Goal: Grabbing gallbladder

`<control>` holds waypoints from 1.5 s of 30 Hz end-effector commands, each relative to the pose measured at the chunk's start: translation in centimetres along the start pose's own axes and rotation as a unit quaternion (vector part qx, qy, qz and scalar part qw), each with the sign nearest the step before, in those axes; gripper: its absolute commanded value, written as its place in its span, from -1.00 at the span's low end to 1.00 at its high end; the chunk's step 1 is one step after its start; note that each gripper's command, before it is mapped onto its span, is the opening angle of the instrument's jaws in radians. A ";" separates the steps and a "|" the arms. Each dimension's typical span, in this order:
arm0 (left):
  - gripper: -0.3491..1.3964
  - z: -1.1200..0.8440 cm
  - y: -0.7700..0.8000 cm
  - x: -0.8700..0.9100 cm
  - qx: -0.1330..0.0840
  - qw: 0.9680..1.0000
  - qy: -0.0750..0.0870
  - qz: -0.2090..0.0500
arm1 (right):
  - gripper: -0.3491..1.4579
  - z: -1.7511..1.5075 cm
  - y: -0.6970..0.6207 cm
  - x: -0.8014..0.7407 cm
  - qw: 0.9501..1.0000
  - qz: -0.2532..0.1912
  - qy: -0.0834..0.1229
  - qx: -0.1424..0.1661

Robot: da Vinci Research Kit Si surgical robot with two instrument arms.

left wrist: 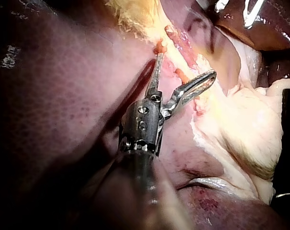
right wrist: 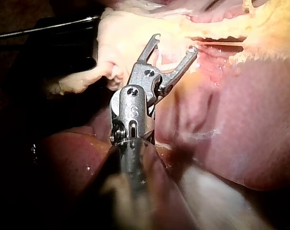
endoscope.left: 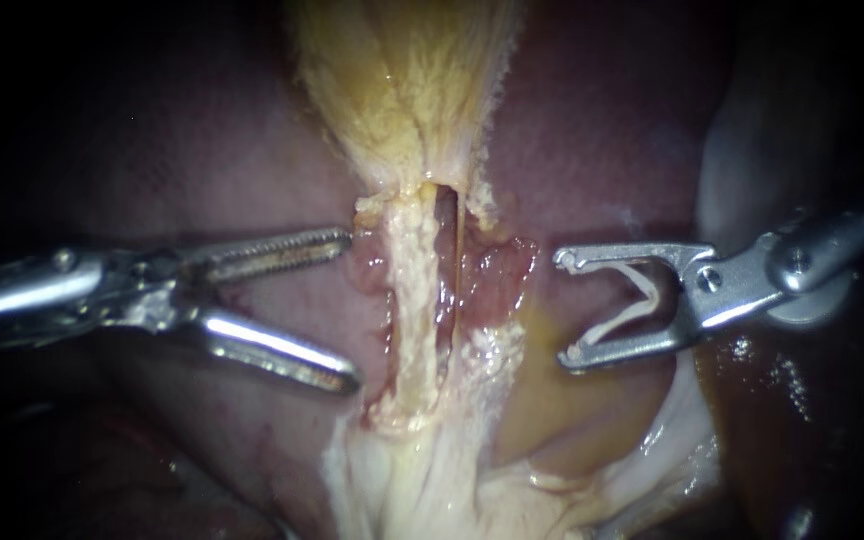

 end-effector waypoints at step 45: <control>-1.00 0.05 0.46 -0.10 -0.051 0.999 -0.003 -0.014 | -0.06 0.01 -0.01 0.01 1.000 0.000 0.000 0.000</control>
